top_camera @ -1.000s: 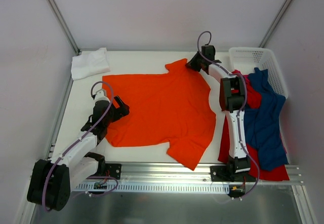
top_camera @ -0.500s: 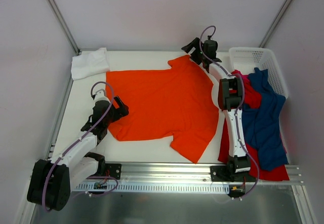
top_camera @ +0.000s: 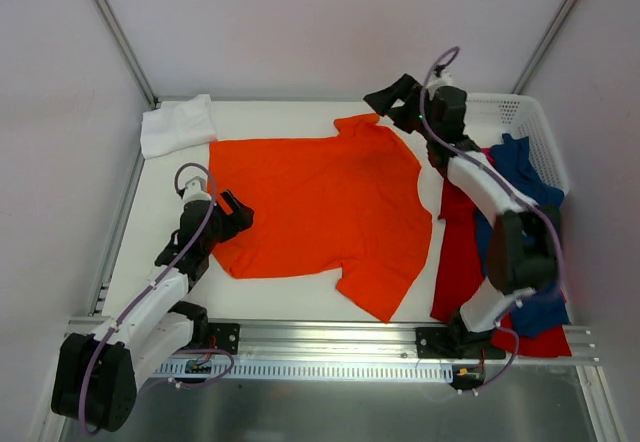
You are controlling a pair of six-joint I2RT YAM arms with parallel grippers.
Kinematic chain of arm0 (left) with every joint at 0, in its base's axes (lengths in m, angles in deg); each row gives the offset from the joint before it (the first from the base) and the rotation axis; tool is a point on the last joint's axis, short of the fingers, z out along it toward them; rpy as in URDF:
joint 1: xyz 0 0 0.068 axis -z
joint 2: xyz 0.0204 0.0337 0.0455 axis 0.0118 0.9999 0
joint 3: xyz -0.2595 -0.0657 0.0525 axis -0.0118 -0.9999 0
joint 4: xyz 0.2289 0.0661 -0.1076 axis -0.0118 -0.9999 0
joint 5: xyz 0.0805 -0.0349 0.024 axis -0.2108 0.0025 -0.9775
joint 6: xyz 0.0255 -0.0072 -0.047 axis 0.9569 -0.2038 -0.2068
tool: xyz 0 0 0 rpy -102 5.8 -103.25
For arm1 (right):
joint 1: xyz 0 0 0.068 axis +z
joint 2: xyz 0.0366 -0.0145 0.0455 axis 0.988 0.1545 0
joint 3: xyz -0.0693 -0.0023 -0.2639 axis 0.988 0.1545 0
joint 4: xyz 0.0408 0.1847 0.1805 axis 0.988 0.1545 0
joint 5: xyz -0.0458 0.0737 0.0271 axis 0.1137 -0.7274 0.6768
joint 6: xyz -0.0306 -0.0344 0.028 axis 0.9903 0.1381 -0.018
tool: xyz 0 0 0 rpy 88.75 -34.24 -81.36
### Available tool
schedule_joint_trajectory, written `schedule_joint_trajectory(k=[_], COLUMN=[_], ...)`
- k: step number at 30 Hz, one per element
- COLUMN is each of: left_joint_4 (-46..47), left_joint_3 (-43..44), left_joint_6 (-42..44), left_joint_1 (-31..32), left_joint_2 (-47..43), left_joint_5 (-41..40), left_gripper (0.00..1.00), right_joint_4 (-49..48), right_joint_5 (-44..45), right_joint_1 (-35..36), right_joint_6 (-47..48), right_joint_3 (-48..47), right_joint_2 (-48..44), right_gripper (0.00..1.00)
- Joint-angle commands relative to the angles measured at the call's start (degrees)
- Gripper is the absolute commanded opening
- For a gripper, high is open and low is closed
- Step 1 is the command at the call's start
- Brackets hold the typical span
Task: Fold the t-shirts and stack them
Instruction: Fold the tshirt
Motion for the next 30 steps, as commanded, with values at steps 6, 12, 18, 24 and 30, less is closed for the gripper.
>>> schedule_joint_trajectory(k=[6,12,18,24,30], left_joint_4=[-11.1,-19.95,-34.02,-38.09,-45.73], left_joint_3=[-2.41,3.46,15.15,17.62,18.68], left_joint_6=[-4.56,-5.17,-8.42,-8.25,-9.21], left_joint_1=[4.5,13.01,22.42,25.33,25.33], left_joint_2=[-2.87,5.82,14.71,12.87,11.11], left_joint_5=[2.66,-4.87,-18.84,-24.41,-28.1], left_gripper=[0.8,0.78,0.79,0.8,0.81], right_joint_4=[23.59,36.05,46.96,51.55,51.82], right_joint_5=[28.92,32.53,34.82,35.18,34.82], right_joint_1=[15.92,18.58,19.02,19.02,19.02], right_joint_6=[6.81,0.83,-0.58,-0.05,-0.14], right_joint_3=[25.92,40.37,43.9,44.96,47.07], right_joint_2=[-47.74,-66.59,-80.76,-84.11,-84.72], right_gripper=[0.99,0.99,0.99,0.99,0.99])
